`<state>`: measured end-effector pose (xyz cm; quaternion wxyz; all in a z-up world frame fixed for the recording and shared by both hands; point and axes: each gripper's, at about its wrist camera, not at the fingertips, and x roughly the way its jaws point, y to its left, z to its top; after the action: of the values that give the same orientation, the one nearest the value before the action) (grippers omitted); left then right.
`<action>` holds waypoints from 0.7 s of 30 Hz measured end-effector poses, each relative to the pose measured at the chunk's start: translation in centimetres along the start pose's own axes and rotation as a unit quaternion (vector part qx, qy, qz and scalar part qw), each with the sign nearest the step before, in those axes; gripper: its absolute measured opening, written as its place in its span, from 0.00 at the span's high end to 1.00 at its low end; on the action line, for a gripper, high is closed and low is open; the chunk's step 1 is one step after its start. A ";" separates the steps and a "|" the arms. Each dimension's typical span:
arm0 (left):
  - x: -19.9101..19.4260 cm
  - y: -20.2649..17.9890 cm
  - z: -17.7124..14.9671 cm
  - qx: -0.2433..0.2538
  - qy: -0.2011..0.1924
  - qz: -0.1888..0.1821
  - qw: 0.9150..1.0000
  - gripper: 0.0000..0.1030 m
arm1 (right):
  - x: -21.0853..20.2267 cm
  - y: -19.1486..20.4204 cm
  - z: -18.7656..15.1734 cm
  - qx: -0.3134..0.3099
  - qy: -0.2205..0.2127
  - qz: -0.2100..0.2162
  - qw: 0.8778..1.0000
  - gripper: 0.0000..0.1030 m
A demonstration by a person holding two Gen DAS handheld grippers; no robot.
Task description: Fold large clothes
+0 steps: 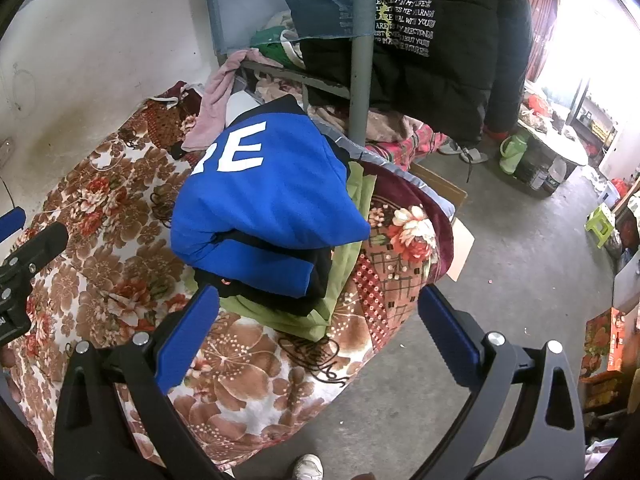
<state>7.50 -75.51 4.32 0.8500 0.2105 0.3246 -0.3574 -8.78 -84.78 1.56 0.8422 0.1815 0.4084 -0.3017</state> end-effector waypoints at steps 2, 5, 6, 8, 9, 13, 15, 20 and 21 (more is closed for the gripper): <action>0.1 -0.1 0.2 0.002 0.000 -0.003 1.000 0.05 | 0.0 -0.1 0.0 -0.001 -0.001 0.000 1.000 0.04; 0.2 -0.1 0.3 0.002 0.000 -0.005 1.000 0.05 | 0.0 0.4 0.1 0.000 0.000 0.000 1.000 0.04; 0.2 -0.1 0.3 0.002 0.001 -0.006 1.000 0.05 | 0.0 0.4 0.1 0.000 0.000 0.000 1.000 0.04; 0.2 -0.1 0.3 0.000 0.003 -0.007 1.000 0.05 | 0.0 0.3 0.2 0.000 0.000 0.001 1.000 0.04; 0.3 -0.1 0.4 0.001 0.003 -0.007 1.000 0.05 | 0.1 0.6 0.2 0.000 0.000 0.001 1.000 0.04; 0.4 -0.2 0.6 0.003 0.003 -0.011 1.000 0.05 | 0.0 0.4 0.3 0.000 -0.001 0.000 1.000 0.04; 0.5 -0.1 0.6 0.002 0.005 -0.016 1.000 0.05 | 0.1 0.6 0.2 0.000 -0.002 0.000 1.000 0.04; 0.7 0.1 0.9 -0.001 0.007 -0.020 1.000 0.05 | 0.3 0.8 0.6 0.003 -0.001 -0.001 1.000 0.04; 0.8 0.2 1.0 -0.001 0.007 -0.020 1.000 0.05 | 0.3 0.8 0.5 0.001 -0.001 0.000 1.000 0.04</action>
<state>8.45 -76.32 4.47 0.8405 0.2055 0.3352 -0.3728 -7.82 -84.61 1.66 0.8427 0.1821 0.4069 -0.3020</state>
